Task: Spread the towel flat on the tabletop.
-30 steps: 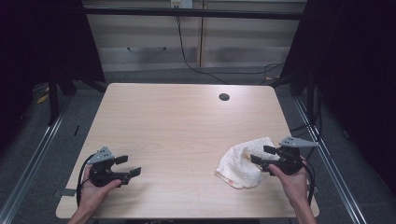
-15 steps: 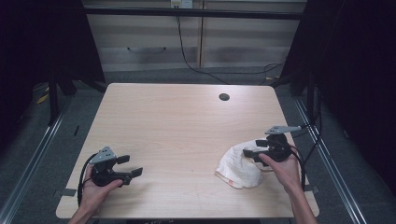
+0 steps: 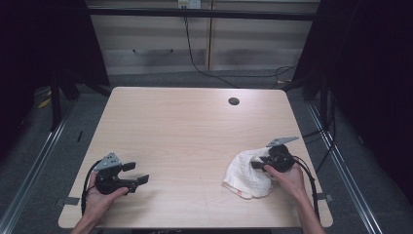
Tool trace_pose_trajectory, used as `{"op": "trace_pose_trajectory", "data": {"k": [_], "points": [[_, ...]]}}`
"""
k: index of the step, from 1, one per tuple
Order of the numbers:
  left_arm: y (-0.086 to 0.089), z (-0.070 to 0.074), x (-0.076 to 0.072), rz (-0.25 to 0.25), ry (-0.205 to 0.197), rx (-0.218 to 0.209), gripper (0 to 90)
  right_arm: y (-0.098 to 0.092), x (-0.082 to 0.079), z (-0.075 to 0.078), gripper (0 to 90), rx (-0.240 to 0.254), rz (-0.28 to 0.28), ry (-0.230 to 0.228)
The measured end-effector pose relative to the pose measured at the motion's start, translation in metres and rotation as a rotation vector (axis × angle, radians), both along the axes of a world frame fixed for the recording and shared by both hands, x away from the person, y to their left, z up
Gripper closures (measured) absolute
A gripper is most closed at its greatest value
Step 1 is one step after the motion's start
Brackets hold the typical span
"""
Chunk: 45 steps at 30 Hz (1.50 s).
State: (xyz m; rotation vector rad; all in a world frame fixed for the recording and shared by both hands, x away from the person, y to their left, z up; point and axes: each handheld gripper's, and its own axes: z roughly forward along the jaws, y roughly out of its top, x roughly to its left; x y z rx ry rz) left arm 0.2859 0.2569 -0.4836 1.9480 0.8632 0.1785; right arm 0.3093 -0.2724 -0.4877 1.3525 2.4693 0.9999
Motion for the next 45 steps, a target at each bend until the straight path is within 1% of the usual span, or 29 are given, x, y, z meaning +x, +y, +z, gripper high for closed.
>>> {"op": "trace_pose_trajectory", "data": {"k": [1, 2, 3, 4, 5, 6, 8, 11, 12, 16, 17, 19, 21, 22, 23, 24, 25, 26, 27, 28, 29, 34, 36, 37, 38, 39, 41, 43, 45], "points": [[-0.001, 0.000, 0.000, -0.012, -0.002, -0.001, 20.3, 0.001, -0.001, 0.000, 74.8, 0.000, 0.001, 0.003], [-0.002, 0.001, -0.001, -0.024, -0.015, 0.003, 19.5, 0.003, -0.003, 0.000, 78.5, -0.004, 0.001, 0.003], [-0.003, 0.001, -0.001, -0.026, -0.014, 0.004, 18.9, 0.004, -0.004, 0.000, 80.0, 0.001, -0.002, 0.009], [-0.003, 0.001, -0.001, -0.026, -0.014, 0.004, 18.9, 0.004, -0.004, -0.002, 80.8, 0.017, 0.006, -0.001], [-0.004, 0.001, -0.001, -0.025, -0.011, 0.002, 18.5, 0.006, -0.004, -0.003, 81.2, 0.029, 0.001, 0.004], [-0.004, 0.001, -0.001, -0.025, -0.011, 0.002, 18.0, 0.006, -0.004, -0.003, 81.2, 0.029, 0.001, 0.004], [-0.006, 0.001, -0.001, -0.015, -0.015, 0.000, 17.8, 0.014, -0.003, -0.005, 82.1, 0.057, 0.013, 0.010], [-0.006, 0.002, -0.001, -0.018, -0.024, 0.004, 17.9, 0.024, -0.001, -0.008, 82.7, 0.097, 0.024, 0.020], [-0.007, 0.003, -0.002, -0.014, -0.030, 0.005, 18.3, 0.026, 0.000, -0.008, 82.9, 0.101, 0.027, 0.018], [-0.008, 0.003, -0.003, -0.004, -0.048, -0.003, 21.3, 0.042, 0.003, -0.009, 82.9, 0.097, 0.034, 0.011], [-0.008, 0.003, -0.002, -0.004, -0.030, -0.009, 22.2, 0.047, 0.004, -0.009, 83.0, 0.098, 0.035, 0.007], [-0.009, 0.003, -0.002, -0.012, -0.023, -0.014, 24.4, 0.056, 0.007, -0.009, 83.0, 0.095, 0.048, 0.004], [-0.011, 0.003, -0.002, -0.013, -0.019, -0.012, 24.4, 0.067, 0.011, -0.010, 83.0, 0.094, 0.057, -0.005], [-0.012, 0.002, -0.001, -0.020, -0.011, -0.019, 24.4, 0.071, 0.012, -0.010, 83.0, 0.092, 0.065, -0.004], [-0.012, 0.002, -0.001, -0.020, -0.011, -0.019, 24.3, 0.078, 0.015, -0.010, 83.0, 0.096, 0.070, -0.003], [-0.012, 0.003, 0.000, -0.019, -0.010, -0.016, 24.3, 0.078, 0.015, -0.010, 83.0, 0.096, 0.070, -0.003], [-0.013, 0.003, 0.001, -0.016, -0.009, -0.013, 23.6, 0.090, 0.018, -0.010, 83.0, 0.101, 0.084, -0.005], [-0.012, 0.003, 0.001, -0.012, -0.008, -0.007, 23.6, 0.090, 0.018, -0.010, 83.0, 0.101, 0.084, -0.005], [-0.012, 0.003, 0.002, -0.011, -0.006, -0.003, 22.9, 0.099, 0.021, -0.011, 83.0, 0.107, 0.090, -0.008], [-0.012, 0.003, 0.002, -0.003, -0.006, -0.005, 22.9, 0.099, 0.021, -0.011, 83.0, 0.107, 0.090, -0.008], [-0.011, 0.003, 0.003, -0.001, -0.006, -0.005, 22.9, 0.109, 0.024, -0.012, 83.0, 0.114, 0.103, -0.012], [-0.011, 0.003, 0.003, -0.002, -0.006, -0.008, 23.0, 0.121, 0.028, -0.011, 83.0, 0.096, 0.115, -0.013], [-0.011, 0.004, 0.002, 0.002, -0.034, 0.014, 25.7, 0.128, 0.031, -0.009, 82.9, 0.076, 0.128, -0.012], [-0.011, 0.005, 0.000, -0.005, -0.042, 0.008, 30.8, 0.134, 0.034, -0.010, 82.8, 0.075, 0.146, -0.020], [-0.011, 0.005, 0.000, -0.005, -0.042, 0.008, 30.2, 0.136, 0.035, -0.011, 82.8, 0.093, 0.144, -0.017], [-0.011, 0.005, 0.000, -0.010, -0.046, 0.012, 30.2, 0.136, 0.035, -0.011, 82.8, 0.093, 0.144, -0.017], [-0.012, 0.004, 0.000, -0.020, -0.043, 0.007, 31.2, 0.147, 0.038, -0.011, 82.7, 0.090, 0.154, -0.021], [-0.012, 0.004, 0.000, -0.022, -0.043, 0.010, 31.2, 0.152, 0.040, -0.010, 82.1, 0.079, 0.161, -0.030], [-0.012, 0.004, 0.000, -0.026, -0.034, 0.005, 31.5, 0.155, 0.043, -0.010, 81.0, 0.082, 0.156, -0.030]]}}
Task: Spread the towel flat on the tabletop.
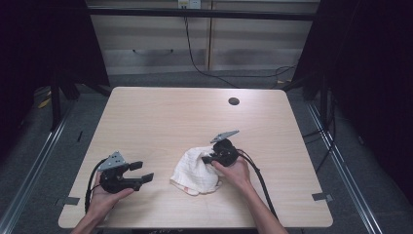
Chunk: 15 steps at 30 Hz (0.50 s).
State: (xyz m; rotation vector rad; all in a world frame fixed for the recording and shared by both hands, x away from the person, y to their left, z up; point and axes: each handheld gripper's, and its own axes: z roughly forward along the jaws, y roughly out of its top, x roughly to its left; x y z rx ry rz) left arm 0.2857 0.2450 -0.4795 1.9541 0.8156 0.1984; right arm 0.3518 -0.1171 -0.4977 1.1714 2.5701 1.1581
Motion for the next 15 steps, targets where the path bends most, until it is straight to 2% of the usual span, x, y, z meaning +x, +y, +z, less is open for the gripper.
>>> {"op": "trace_pose_trajectory", "data": {"k": [4, 7, 8, 9, 11, 15], "points": [[0.001, 0.001, 0.001, 0.005, 0.011, -0.003, 31.7, 0.002, 0.000, 0.001, 76.6, -0.005, 0.005, -0.006], [-0.001, 0.002, 0.001, 0.001, 0.017, -0.003, 31.2, 0.000, -0.001, 0.004, 65.9, 0.015, 0.006, -0.011], [-0.001, 0.002, 0.001, -0.005, 0.017, -0.002, 30.9, -0.002, -0.002, 0.008, 60.8, 0.016, 0.004, -0.011], [-0.002, 0.003, 0.001, -0.010, 0.015, -0.002, 30.8, -0.006, -0.005, 0.014, 52.9, 0.015, -0.004, -0.029], [-0.005, 0.004, 0.000, -0.028, 0.019, -0.007, 33.1, -0.012, -0.009, 0.021, 49.9, 0.022, -0.005, -0.049], [-0.008, 0.005, -0.002, -0.042, 0.023, 0.001, 36.3, -0.035, -0.018, 0.039, 44.8, 0.058, -0.041, -0.089]]}}
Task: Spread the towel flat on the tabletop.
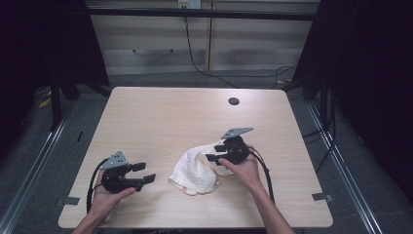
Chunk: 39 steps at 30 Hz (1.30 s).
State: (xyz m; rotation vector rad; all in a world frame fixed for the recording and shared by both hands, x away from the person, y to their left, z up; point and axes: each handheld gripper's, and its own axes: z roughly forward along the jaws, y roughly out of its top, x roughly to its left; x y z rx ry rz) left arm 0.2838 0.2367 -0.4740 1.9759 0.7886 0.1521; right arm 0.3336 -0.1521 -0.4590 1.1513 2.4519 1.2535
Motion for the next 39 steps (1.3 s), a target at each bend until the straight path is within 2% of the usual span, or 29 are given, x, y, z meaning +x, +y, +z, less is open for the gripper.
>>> {"op": "trace_pose_trajectory", "data": {"k": [2, 3, 4, 5, 6, 7, 9, 11, 14, 17, 18, 19, 20, 22, 23, 24, 27, 28, 30, 31, 34, 36, 39], "points": [[-0.005, 0.003, -0.001, -0.017, -0.005, 0.004, 38.2, -0.014, -0.005, 0.006, 44.5, 0.009, -0.012, -0.017], [-0.005, 0.003, -0.001, -0.017, -0.005, 0.004, 39.1, -0.014, -0.005, 0.006, 44.5, 0.009, -0.012, -0.017], [-0.008, 0.004, -0.002, -0.023, 0.004, -0.003, 42.0, -0.027, -0.011, 0.010, 44.6, 0.013, -0.028, -0.018], [-0.011, 0.006, -0.002, -0.035, 0.017, -0.015, 42.0, -0.027, -0.011, 0.010, 44.6, 0.013, -0.028, -0.018], [-0.020, 0.010, -0.004, -0.036, 0.012, -0.003, 44.5, -0.037, -0.018, 0.012, 44.7, 0.004, -0.040, -0.017], [-0.020, 0.010, -0.004, -0.036, 0.012, -0.003, 45.1, -0.042, -0.022, 0.012, 45.0, 0.006, -0.044, -0.018], [-0.031, 0.014, -0.007, -0.072, 0.010, -0.007, 45.7, -0.049, -0.027, 0.012, 45.1, 0.010, -0.050, -0.022], [-0.044, 0.017, -0.008, -0.096, -0.012, 0.003, 48.1, -0.056, -0.034, 0.012, 45.1, 0.005, -0.061, -0.019], [-0.065, 0.018, -0.004, -0.150, 0.006, 0.001, 48.5, -0.069, -0.046, 0.011, 44.9, -0.001, -0.069, -0.020], [-0.087, 0.018, 0.002, -0.213, 0.031, -0.004, 49.4, -0.086, -0.058, 0.010, 44.6, 0.015, -0.099, -0.017], [-0.094, 0.018, 0.002, -0.223, 0.033, 0.003, 49.3, -0.087, -0.059, 0.009, 44.4, 0.016, -0.103, -0.012], [-0.109, 0.017, 0.004, -0.258, 0.042, 0.008, 49.5, -0.090, -0.061, 0.008, 44.4, 0.014, -0.104, -0.010], [-0.109, 0.017, 0.004, -0.258, 0.042, 0.008, 50.6, -0.090, -0.061, 0.008, 44.4, 0.014, -0.104, -0.010], [-0.124, 0.017, 0.004, -0.285, 0.043, 0.016, 51.6, -0.093, -0.063, 0.005, 44.3, 0.024, -0.108, -0.013], [-0.130, 0.016, 0.004, -0.291, 0.042, 0.021, 54.1, -0.094, -0.063, 0.004, 44.4, 0.027, -0.109, -0.009], [-0.138, 0.015, 0.003, -0.301, 0.020, 0.046, 60.0, -0.093, -0.064, 0.002, 44.2, 0.023, -0.104, -0.006], [-0.145, 0.013, 0.003, -0.320, 0.030, 0.031, 65.3, -0.094, -0.065, 0.002, 44.3, 0.031, -0.098, -0.006], [-0.150, 0.011, 0.002, -0.332, 0.020, 0.042, 65.3, -0.094, -0.065, 0.001, 44.3, 0.029, -0.097, -0.006], [-0.156, 0.007, 0.002, -0.364, 0.038, 0.048, 69.1, -0.096, -0.063, -0.001, 44.2, 0.033, -0.100, -0.004], [-0.158, 0.005, 0.002, -0.363, 0.038, 0.050, 69.1, -0.096, -0.063, -0.001, 44.2, 0.033, -0.100, -0.004], [-0.164, -0.004, 0.000, -0.378, 0.022, 0.106, 71.4, -0.096, -0.063, -0.001, 44.1, 0.042, -0.110, -0.002], [-0.170, -0.011, -0.001, -0.400, 0.024, 0.116, 72.8, -0.096, -0.063, -0.002, 44.0, 0.038, -0.109, -0.002], [-0.173, -0.013, -0.002, -0.410, 0.027, 0.127, 73.0, -0.095, -0.063, -0.003, 43.6, 0.032, -0.111, 0.005]]}}
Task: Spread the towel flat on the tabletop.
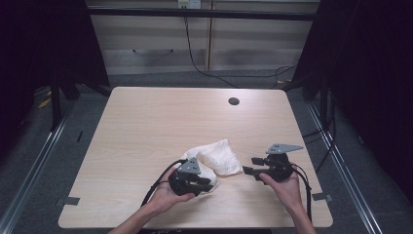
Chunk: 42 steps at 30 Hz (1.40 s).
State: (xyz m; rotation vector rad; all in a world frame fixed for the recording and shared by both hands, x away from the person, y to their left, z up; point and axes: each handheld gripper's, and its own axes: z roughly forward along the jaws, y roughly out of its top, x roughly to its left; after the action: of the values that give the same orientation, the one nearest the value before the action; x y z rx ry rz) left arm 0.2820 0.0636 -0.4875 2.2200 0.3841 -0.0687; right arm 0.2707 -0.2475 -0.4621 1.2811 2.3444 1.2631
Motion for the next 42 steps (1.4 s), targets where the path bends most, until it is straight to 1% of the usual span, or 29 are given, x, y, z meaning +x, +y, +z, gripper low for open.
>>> {"op": "trace_pose_trajectory", "data": {"k": [2, 3, 5, 7, 9, 12, 13, 15, 16, 17, 18, 19, 20, 22, 23, 25, 27, 29, 31, 32, 34, 35, 36, 37, 38, 39, 40, 41, 42], "points": [[-0.003, -0.003, 0.000, -0.003, -0.004, 0.012, 72.2, 0.001, 0.000, -0.002, 43.6, -0.004, 0.003, 0.004], [-0.005, -0.007, 0.000, 0.011, -0.020, 0.043, 70.8, 0.001, 0.000, -0.003, 43.6, -0.006, 0.005, 0.007], [-0.004, -0.008, 0.001, 0.008, -0.014, 0.036, 70.4, 0.001, 0.000, -0.004, 43.5, -0.006, 0.007, 0.012], [-0.004, -0.010, 0.003, 0.012, -0.015, 0.050, 68.2, 0.001, 0.001, -0.004, 43.4, -0.008, 0.009, 0.010], [-0.004, -0.014, 0.003, 0.009, -0.010, 0.049, 66.9, 0.001, 0.001, -0.004, 43.4, -0.008, 0.008, 0.009], [-0.005, -0.015, 0.001, 0.004, -0.025, 0.043, 65.5, 0.001, 0.001, -0.004, 43.2, -0.008, 0.008, 0.009], [-0.005, -0.017, -0.001, 0.008, -0.034, 0.030, 65.2, 0.001, 0.000, -0.004, 43.2, -0.008, 0.008, 0.009], [-0.006, -0.016, -0.003, 0.005, -0.068, 0.043, 65.4, 0.001, 0.000, -0.005, 43.0, -0.005, 0.009, 0.010], [-0.006, -0.016, -0.005, 0.001, -0.078, 0.050, 66.3, 0.002, 0.000, -0.005, 43.0, -0.007, 0.010, 0.012], [-0.006, -0.017, -0.006, -0.009, -0.090, 0.051, 74.5, 0.003, 0.000, -0.006, 42.9, -0.005, 0.015, 0.015], [-0.007, -0.017, -0.008, -0.003, -0.100, 0.047, 76.5, 0.003, 0.000, -0.006, 42.9, -0.006, 0.017, 0.016], [-0.007, -0.017, -0.009, -0.003, -0.125, 0.055, 76.5, 0.003, 0.000, -0.006, 42.9, -0.006, 0.017, 0.016], [-0.007, -0.017, -0.010, -0.007, -0.119, 0.059, 81.8, 0.004, 0.001, -0.007, 42.9, -0.011, 0.026, 0.017], [-0.006, -0.017, -0.010, -0.002, -0.104, 0.053, 85.3, 0.004, 0.000, -0.007, 42.9, -0.010, 0.026, 0.020], [-0.004, -0.017, -0.009, -0.012, -0.091, 0.051, 86.0, 0.005, 0.000, -0.006, 42.9, -0.009, 0.027, 0.022], [-0.002, -0.017, -0.007, -0.015, -0.062, 0.036, 86.9, 0.004, 0.000, -0.006, 42.9, -0.008, 0.025, 0.019], [0.001, -0.012, -0.006, -0.012, -0.034, -0.012, 87.1, 0.003, 0.000, -0.006, 42.9, -0.004, 0.021, 0.017], [0.006, -0.001, -0.005, -0.003, -0.013, -0.075, 87.1, 0.002, 0.000, -0.006, 42.9, -0.003, 0.022, 0.013], [0.014, 0.015, -0.004, 0.007, -0.026, -0.135, 87.2, 0.001, 0.000, -0.005, 42.7, 0.000, 0.014, 0.015], [0.017, 0.020, -0.003, 0.012, -0.031, -0.151, 87.2, 0.001, 0.000, -0.005, 42.7, 0.003, 0.014, 0.014], [0.026, 0.033, 0.000, 0.033, -0.025, -0.207, 87.2, 0.000, 0.001, -0.005, 42.6, 0.002, 0.012, 0.010], [0.029, 0.037, 0.001, 0.038, -0.038, -0.214, 87.2, 0.000, 0.002, -0.004, 42.4, 0.006, 0.004, 0.011], [0.034, 0.044, 0.001, 0.057, -0.050, -0.235, 87.2, -0.001, 0.002, -0.003, 42.3, 0.006, 0.006, 0.007], [0.037, 0.049, 0.002, 0.065, -0.047, -0.253, 87.2, -0.001, 0.002, -0.003, 42.3, 0.006, 0.006, 0.007], [0.042, 0.057, 0.004, 0.069, -0.072, -0.257, 87.2, -0.001, 0.002, -0.001, 42.3, 0.012, 0.001, 0.005], [0.045, 0.063, 0.005, 0.078, -0.082, -0.272, 87.2, -0.001, 0.002, -0.001, 42.3, 0.012, 0.001, 0.005], [0.051, 0.074, 0.007, 0.095, -0.101, -0.301, 87.3, 0.000, 0.003, 0.001, 42.3, 0.014, 0.000, 0.003], [0.051, 0.074, 0.007, 0.095, -0.101, -0.301, 87.3, 0.000, 0.003, 0.001, 42.2, 0.015, 0.001, -0.002], [0.054, 0.080, 0.009, 0.105, -0.108, -0.319, 87.3, -0.001, 0.003, 0.001, 42.2, 0.020, 0.001, -0.004]]}}
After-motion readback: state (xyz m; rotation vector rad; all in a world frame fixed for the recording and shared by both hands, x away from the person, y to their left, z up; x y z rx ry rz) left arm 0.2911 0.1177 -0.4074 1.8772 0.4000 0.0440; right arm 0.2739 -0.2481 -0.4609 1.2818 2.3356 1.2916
